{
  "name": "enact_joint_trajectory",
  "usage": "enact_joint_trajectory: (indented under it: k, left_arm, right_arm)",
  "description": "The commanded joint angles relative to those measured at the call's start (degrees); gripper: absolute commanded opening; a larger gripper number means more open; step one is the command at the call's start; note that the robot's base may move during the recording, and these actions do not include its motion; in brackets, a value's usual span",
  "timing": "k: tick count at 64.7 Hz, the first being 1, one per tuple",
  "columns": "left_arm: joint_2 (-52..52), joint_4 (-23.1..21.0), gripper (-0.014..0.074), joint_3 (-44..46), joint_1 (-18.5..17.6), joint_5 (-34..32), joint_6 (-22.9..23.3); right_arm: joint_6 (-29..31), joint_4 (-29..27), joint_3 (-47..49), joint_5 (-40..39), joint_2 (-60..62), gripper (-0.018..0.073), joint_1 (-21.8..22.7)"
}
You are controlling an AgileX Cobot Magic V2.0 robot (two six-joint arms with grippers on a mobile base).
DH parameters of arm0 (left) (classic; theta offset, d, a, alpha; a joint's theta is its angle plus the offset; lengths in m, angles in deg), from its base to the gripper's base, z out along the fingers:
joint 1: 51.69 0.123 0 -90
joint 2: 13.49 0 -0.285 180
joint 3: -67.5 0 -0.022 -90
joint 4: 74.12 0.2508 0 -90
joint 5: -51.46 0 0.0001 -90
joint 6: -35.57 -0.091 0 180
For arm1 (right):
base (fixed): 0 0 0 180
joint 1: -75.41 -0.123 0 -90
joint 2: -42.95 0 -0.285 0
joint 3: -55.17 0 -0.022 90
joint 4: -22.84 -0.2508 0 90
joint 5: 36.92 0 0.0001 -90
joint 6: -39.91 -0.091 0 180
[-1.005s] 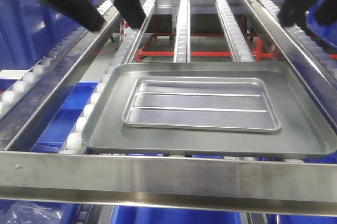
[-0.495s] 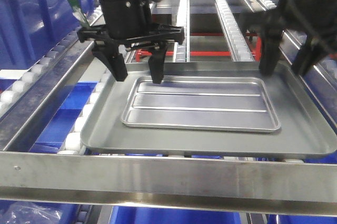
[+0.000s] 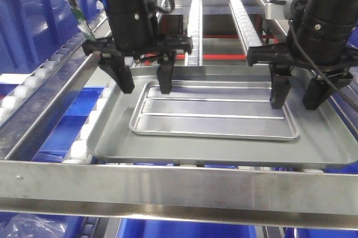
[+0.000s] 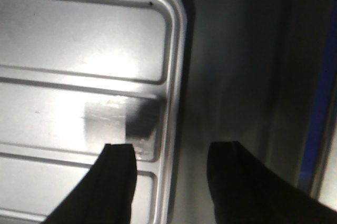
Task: Grab silver tray and place in blue box
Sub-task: 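Lower both grippers onto opposite edges of the top silver tray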
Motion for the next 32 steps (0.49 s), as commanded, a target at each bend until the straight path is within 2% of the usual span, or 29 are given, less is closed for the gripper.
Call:
enact_joint_trajectory:
  k: [1, 32]
  left_arm:
    - [-3.31, -0.33, 0.0344, 1.62, -0.02, -2.02, 0.57]
    - [-1.86, -0.33, 0.0344, 1.62, -0.02, -1.92, 0.6]
  right_arm:
    - [-0.09, 0.14, 1.94, -3.05, 2.59, 0.0426, 0.37]
    - [0.01, 0.14, 1.94, -4.07, 0.23, 0.0426, 0.37]
